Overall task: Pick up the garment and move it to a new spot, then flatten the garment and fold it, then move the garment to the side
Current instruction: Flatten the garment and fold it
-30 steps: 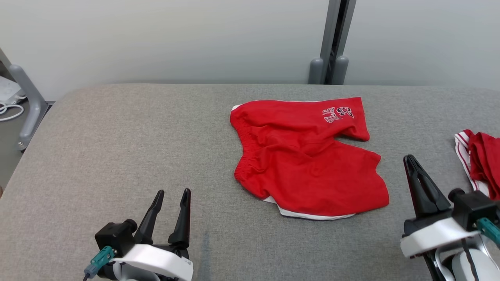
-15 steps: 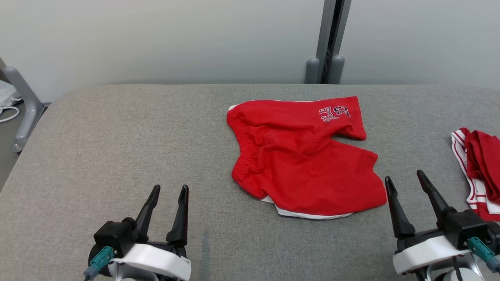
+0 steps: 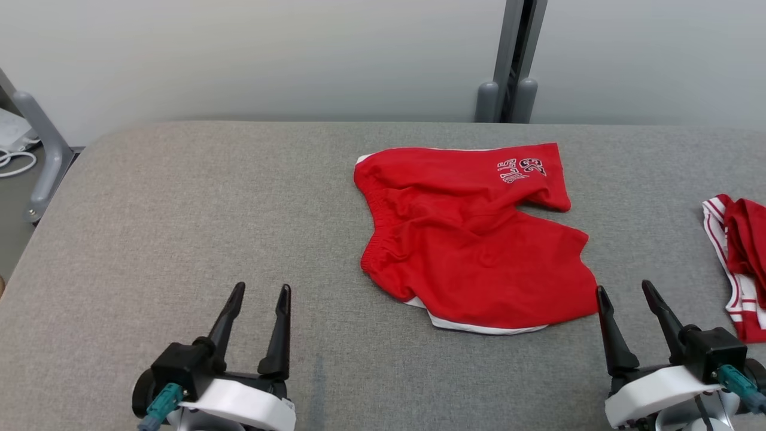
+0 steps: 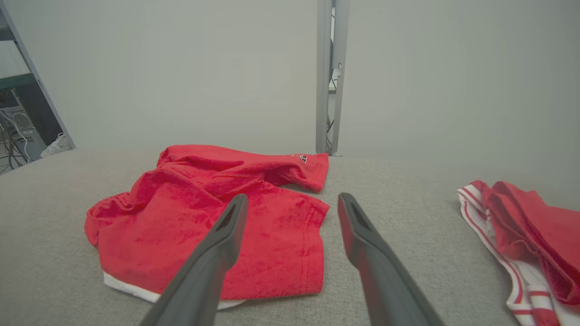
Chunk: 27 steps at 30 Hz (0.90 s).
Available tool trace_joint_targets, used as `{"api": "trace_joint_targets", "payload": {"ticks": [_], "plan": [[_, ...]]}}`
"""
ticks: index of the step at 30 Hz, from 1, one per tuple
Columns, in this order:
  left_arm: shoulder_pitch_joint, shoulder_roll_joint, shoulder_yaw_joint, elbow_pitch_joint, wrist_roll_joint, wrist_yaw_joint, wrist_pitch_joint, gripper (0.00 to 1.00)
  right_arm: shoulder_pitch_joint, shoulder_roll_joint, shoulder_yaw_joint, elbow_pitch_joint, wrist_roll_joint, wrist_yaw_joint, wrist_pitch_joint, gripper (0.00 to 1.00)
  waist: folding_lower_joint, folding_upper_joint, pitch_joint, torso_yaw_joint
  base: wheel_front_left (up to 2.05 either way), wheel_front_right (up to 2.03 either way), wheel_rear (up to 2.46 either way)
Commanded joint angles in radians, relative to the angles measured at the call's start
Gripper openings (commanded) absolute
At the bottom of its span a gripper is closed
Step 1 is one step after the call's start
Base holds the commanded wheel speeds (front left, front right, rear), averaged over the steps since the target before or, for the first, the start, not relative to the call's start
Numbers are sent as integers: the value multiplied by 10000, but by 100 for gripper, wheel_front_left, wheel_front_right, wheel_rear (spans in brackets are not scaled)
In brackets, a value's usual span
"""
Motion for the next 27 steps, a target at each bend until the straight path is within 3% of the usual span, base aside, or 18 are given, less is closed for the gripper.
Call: {"api": "trace_joint_targets", "payload": {"ticks": [1,9,16,22,23,24,25,27], "plan": [[-39,36,-45,24,-73,-31,-34,100,-180,-110,-9,305,162,-3,17,100,0,0,74,48,0,0,0],[-440,36,-340,363,70,-142,-36,100,-1218,-457,-164,2609,1507,-3,241,100,0,0,540,467,0,0,0],[-694,39,-396,550,149,-211,-36,100,-2096,-921,574,4245,3558,-2,563,100,0,0,927,869,0,0,0],[-834,37,-478,547,65,-208,-36,100,-2501,-1331,1346,4791,4700,-2,765,100,0,0,1099,1019,0,0,0],[-848,37,-495,544,51,-192,-36,100,-2549,-1376,1522,4812,4882,-2,797,95,0,0,1117,1030,0,0,0],[-856,39,-508,544,40,-176,-36,100,-2584,-1439,1708,4812,5027,-2,791,30,0,0,1130,1036,0,0,0],[-853,39,-525,554,35,-163,-36,100,-2611,-1537,1850,4842,5111,-2,758,0,0,0,1134,1038,0,0,0],[-841,37,-544,580,15,-138,-36,100,-2741,-1792,2090,4938,5011,-3,577,0,0,0,1118,1027,0,0,0]]}}
